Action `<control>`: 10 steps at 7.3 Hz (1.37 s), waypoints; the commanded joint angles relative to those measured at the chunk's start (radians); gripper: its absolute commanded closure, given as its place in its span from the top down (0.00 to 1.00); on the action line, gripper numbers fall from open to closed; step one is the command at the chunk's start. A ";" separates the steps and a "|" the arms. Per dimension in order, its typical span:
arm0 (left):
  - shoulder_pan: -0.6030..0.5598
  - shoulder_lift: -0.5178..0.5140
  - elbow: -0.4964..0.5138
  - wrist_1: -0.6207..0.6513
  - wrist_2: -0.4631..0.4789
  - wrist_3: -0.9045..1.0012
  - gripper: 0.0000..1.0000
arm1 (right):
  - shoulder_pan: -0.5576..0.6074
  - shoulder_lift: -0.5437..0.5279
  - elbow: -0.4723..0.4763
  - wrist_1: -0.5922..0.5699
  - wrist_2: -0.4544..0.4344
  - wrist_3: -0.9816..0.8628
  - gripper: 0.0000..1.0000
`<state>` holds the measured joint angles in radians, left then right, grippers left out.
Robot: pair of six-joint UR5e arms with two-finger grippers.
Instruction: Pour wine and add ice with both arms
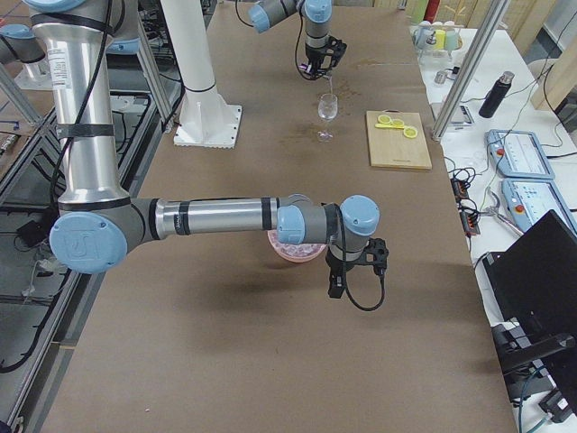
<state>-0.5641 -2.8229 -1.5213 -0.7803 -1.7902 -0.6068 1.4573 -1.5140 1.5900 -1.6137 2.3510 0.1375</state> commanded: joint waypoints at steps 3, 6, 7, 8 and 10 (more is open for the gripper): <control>-0.002 0.008 -0.007 0.004 -0.020 0.004 0.00 | 0.000 0.000 0.002 0.000 0.001 0.001 1.00; -0.048 0.208 -0.250 -0.179 -0.015 -0.120 0.00 | 0.000 0.005 0.004 0.000 0.001 0.001 1.00; -0.068 0.264 -0.307 -0.229 -0.011 -0.164 0.00 | 0.000 0.005 0.007 0.000 0.004 0.001 1.00; -0.100 0.323 -0.386 -0.269 0.023 -0.181 0.00 | 0.000 0.006 0.008 0.000 0.002 0.001 1.00; -0.121 0.469 -0.497 -0.399 0.153 -0.186 0.00 | 0.000 0.009 0.011 0.000 0.002 0.002 1.00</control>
<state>-0.6662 -2.4399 -1.9574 -1.0968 -1.7056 -0.7866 1.4573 -1.5068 1.5994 -1.6137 2.3539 0.1384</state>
